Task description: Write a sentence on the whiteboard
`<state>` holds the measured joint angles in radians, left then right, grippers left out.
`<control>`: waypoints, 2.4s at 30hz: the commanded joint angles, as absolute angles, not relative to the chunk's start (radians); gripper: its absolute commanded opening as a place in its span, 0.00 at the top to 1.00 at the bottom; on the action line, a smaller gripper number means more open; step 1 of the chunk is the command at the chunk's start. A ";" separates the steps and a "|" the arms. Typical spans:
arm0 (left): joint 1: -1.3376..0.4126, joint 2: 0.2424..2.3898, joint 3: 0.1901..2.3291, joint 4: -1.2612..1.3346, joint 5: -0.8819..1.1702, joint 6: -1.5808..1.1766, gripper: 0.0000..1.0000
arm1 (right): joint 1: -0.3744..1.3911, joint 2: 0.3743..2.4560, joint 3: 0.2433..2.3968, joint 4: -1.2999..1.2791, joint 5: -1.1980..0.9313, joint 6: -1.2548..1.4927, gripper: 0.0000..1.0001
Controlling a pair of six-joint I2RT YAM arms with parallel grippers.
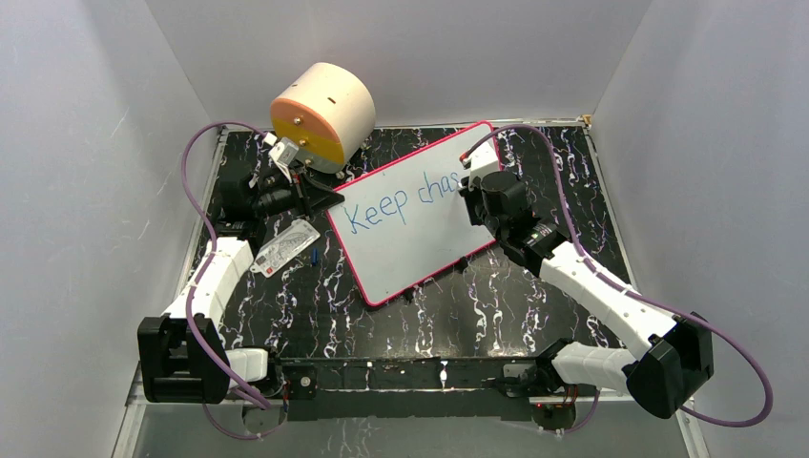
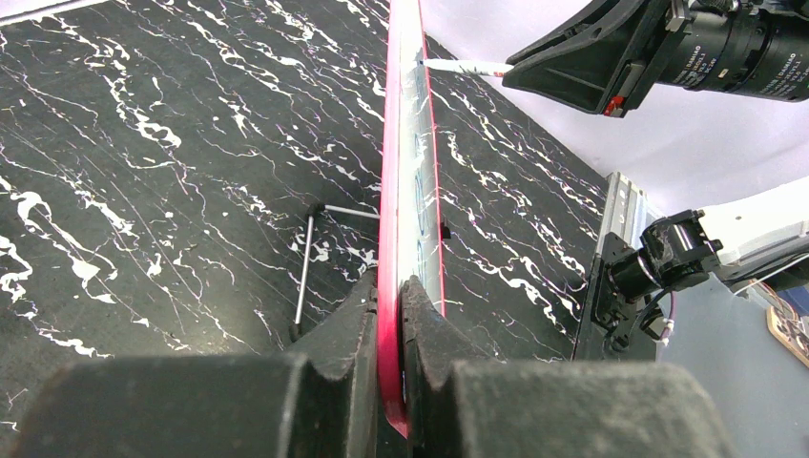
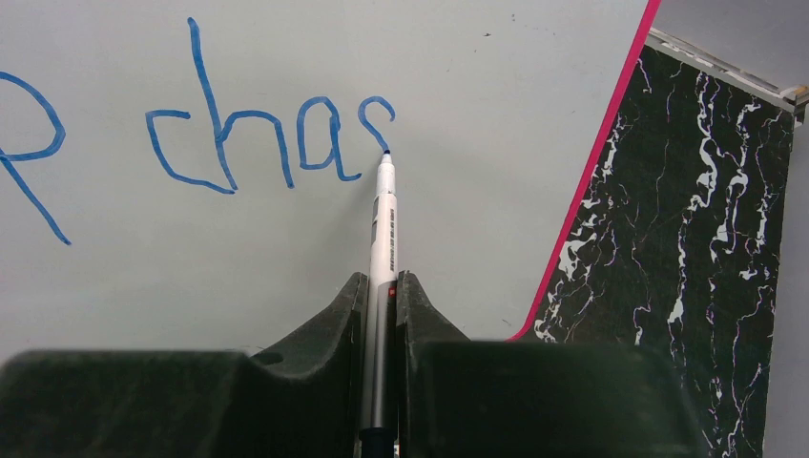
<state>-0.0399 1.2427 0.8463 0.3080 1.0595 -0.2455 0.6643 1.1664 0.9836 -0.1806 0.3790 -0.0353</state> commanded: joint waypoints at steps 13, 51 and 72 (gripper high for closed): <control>-0.071 1.264 0.833 0.247 1.100 -0.137 1.00 | 0.658 1.146 1.004 -0.148 0.274 0.003 1.00; -0.072 1.266 0.834 0.240 1.094 -0.137 1.00 | 0.605 1.159 1.068 -0.017 0.303 -0.040 1.00; -0.072 1.264 0.834 0.241 1.091 -0.135 1.00 | 0.587 1.167 1.053 -0.063 0.313 -0.038 1.00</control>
